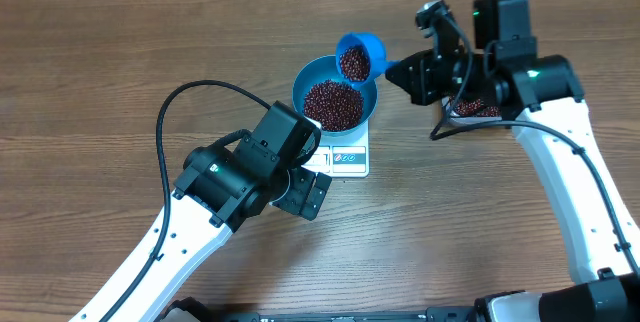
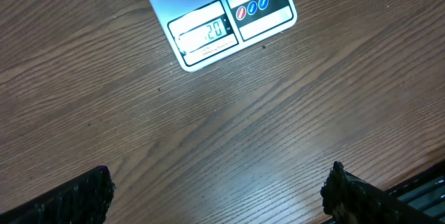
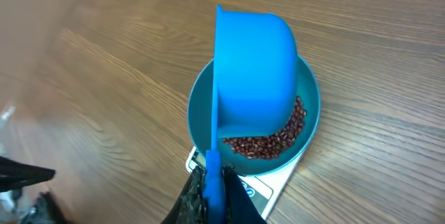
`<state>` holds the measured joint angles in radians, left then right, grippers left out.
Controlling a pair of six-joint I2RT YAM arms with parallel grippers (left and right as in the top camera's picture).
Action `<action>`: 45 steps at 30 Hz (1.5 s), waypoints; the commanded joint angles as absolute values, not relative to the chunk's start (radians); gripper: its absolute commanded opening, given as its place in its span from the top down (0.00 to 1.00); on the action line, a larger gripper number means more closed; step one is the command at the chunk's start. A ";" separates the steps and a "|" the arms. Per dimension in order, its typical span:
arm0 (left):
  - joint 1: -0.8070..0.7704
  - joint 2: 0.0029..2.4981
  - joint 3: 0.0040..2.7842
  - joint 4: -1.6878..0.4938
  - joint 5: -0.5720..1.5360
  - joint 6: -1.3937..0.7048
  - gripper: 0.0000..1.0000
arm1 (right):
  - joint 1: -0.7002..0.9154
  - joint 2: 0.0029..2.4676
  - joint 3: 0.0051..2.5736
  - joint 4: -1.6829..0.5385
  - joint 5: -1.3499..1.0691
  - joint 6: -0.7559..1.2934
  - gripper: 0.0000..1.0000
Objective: Scoop item into bowl and weigh 150g on scale
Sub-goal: 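Tip the scoop to pour beans into the bowl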
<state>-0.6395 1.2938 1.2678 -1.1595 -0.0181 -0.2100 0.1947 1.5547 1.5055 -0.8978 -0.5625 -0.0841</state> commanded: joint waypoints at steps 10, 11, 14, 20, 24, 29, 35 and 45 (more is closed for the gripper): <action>-0.633 1.274 1.275 -1.159 -0.010 -0.224 0.00 | 0.375 1.556 1.533 -0.887 -0.177 -0.079 0.96; -0.633 1.274 1.275 -1.159 -0.010 -0.224 0.00 | 0.382 1.557 1.533 -0.887 -0.164 -0.083 0.96; -0.633 1.274 1.275 -1.159 -0.010 -0.224 0.01 | 0.399 1.557 1.531 -0.888 -0.123 -0.089 0.96; -0.633 1.274 1.275 -1.159 -0.010 -0.224 0.01 | 0.419 1.565 1.531 -0.887 -0.105 -0.136 0.96; -0.633 1.274 1.275 -1.159 -0.010 -0.224 0.00 | 0.421 1.565 1.531 -0.886 -0.105 -0.140 0.96; -0.633 1.274 1.275 -1.159 -0.010 -0.224 0.01 | 0.436 1.566 1.531 -0.888 -0.105 -0.191 0.96; -0.633 1.274 1.275 -1.159 -0.010 -0.224 0.01 | 0.455 1.566 1.531 -0.881 -0.101 -0.211 0.96; -0.633 1.274 1.275 -1.159 -0.010 -0.224 0.00 | 0.455 1.566 1.531 -0.881 -0.101 -0.210 0.96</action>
